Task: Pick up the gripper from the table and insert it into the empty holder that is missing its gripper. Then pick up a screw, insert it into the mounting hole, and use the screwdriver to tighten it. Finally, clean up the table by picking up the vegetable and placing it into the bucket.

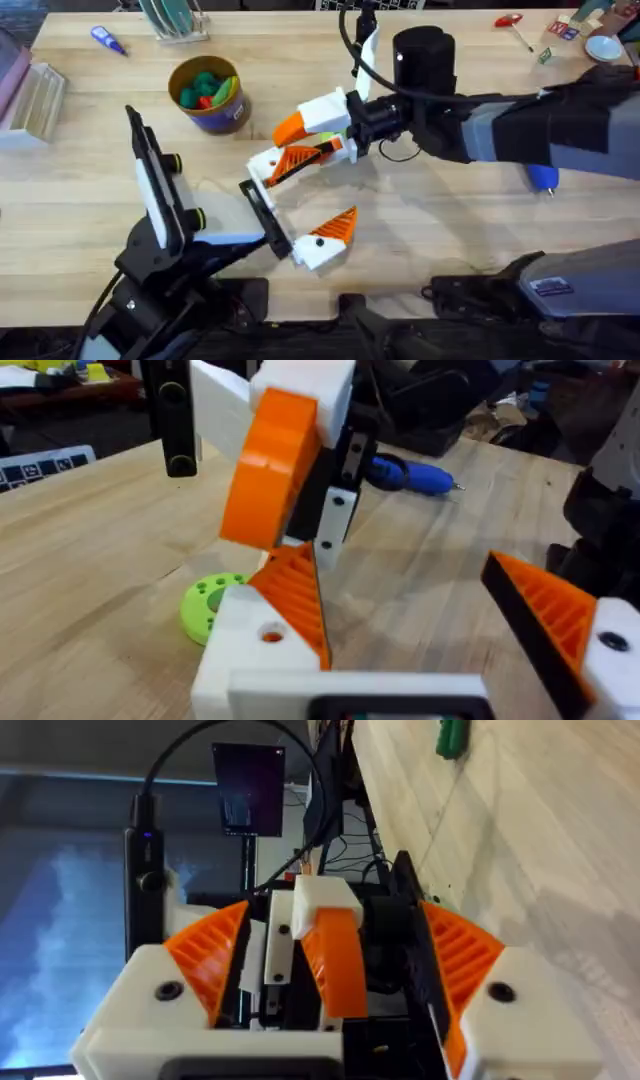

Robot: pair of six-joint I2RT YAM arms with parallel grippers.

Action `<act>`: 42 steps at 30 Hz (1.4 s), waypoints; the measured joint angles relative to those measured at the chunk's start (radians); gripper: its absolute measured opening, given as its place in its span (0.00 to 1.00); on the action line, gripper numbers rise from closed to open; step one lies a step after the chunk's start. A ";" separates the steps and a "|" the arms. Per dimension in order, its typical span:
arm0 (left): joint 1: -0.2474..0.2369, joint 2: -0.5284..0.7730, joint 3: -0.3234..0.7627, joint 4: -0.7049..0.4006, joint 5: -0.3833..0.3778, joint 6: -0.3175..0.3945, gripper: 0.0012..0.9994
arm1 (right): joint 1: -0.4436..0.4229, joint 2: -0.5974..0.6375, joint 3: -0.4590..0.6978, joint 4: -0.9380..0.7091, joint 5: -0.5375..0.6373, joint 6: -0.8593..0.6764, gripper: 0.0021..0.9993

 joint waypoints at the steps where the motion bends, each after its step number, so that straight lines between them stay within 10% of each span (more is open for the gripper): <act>1: 0.000 0.000 0.000 0.000 0.000 0.000 0.99 | 0.000 0.000 0.000 0.000 0.001 0.000 0.93; 14: 0.000 0.000 0.000 0.000 0.000 0.000 0.99 | -0.069 0.000 0.000 -0.002 -0.059 -0.023 0.92; 26: 0.000 0.000 0.000 0.000 0.000 0.000 0.99 | -0.077 0.001 0.003 -0.159 -0.104 -0.120 0.60; 38: 0.000 0.000 0.000 0.000 0.000 0.000 0.98 | -0.077 0.001 0.004 -0.158 -0.118 -0.142 0.03; 42: 0.000 0.000 0.000 0.000 0.000 -0.001 0.99 | -0.077 0.001 0.005 -0.158 -0.116 -0.142 0.01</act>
